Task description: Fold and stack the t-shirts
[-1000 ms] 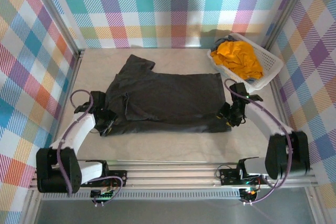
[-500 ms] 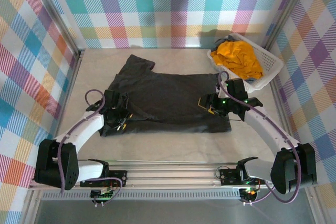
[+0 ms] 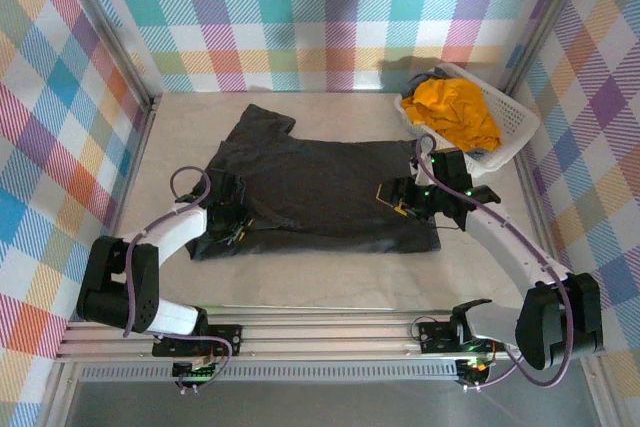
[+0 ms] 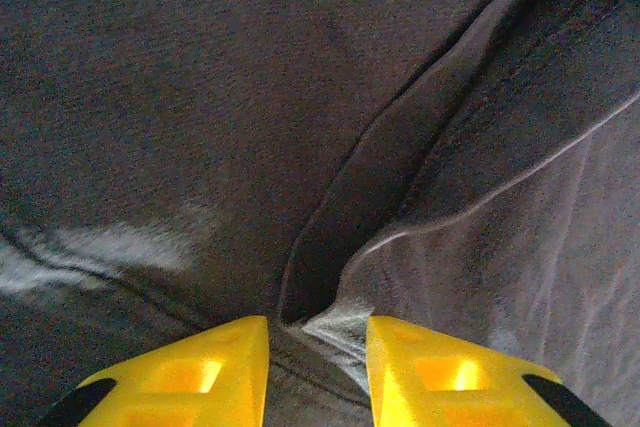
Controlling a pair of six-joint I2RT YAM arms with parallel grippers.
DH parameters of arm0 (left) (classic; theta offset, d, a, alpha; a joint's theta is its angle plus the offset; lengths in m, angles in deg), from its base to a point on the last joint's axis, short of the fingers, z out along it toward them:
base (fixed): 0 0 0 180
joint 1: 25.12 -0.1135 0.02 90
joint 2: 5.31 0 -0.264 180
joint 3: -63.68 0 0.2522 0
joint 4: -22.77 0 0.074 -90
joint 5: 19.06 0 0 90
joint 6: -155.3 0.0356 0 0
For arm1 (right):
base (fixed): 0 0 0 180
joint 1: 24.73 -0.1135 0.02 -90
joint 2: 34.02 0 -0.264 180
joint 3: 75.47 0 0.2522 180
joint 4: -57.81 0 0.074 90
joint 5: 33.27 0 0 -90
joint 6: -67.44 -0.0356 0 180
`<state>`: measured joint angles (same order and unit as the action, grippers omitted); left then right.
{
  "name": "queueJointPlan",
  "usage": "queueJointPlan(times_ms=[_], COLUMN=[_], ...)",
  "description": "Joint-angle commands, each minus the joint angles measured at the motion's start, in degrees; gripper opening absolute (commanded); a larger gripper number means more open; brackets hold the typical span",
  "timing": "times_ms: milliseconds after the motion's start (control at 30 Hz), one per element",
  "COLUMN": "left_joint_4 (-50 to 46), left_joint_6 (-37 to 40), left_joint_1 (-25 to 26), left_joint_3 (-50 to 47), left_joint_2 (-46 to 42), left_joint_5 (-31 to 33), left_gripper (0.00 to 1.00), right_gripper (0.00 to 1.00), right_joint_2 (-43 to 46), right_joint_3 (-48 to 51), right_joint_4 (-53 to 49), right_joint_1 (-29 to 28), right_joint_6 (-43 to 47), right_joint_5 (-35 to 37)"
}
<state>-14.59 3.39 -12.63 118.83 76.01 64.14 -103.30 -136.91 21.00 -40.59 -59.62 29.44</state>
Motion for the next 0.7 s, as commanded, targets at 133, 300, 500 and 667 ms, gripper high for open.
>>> queueJointPlan(times_ms=[133,300,500,667], left_joint_4=[2.06,0.54,-3.13,-7.57], left_joint_6=[0.99,2.55,7.03,11.38], left_joint_1=[1.83,3.37,7.33,10.77], left_joint_3=[2.19,4.69,10.87,17.96], left_joint_2=[2.30,1.14,3.72,8.63], left_joint_5=[2.01,4.19,7.07,9.53], left_gripper=[0.18,0.04,0.00,0.00], right_gripper=[0.52,0.51,0.52,0.51], right_joint_2=[-0.27,0.34,1.03,0.90], right_joint_3=[-0.62,0.07,1.03,0.44], right_joint_4=[2.28,9.78,13.62,12.09], right_joint_1=[-0.58,-0.93,-0.93,-0.93], right_joint_6=[-0.56,-2.10,-4.77,-4.69], right_joint_5=[-2.39,-9.89,-10.94,-9.98])
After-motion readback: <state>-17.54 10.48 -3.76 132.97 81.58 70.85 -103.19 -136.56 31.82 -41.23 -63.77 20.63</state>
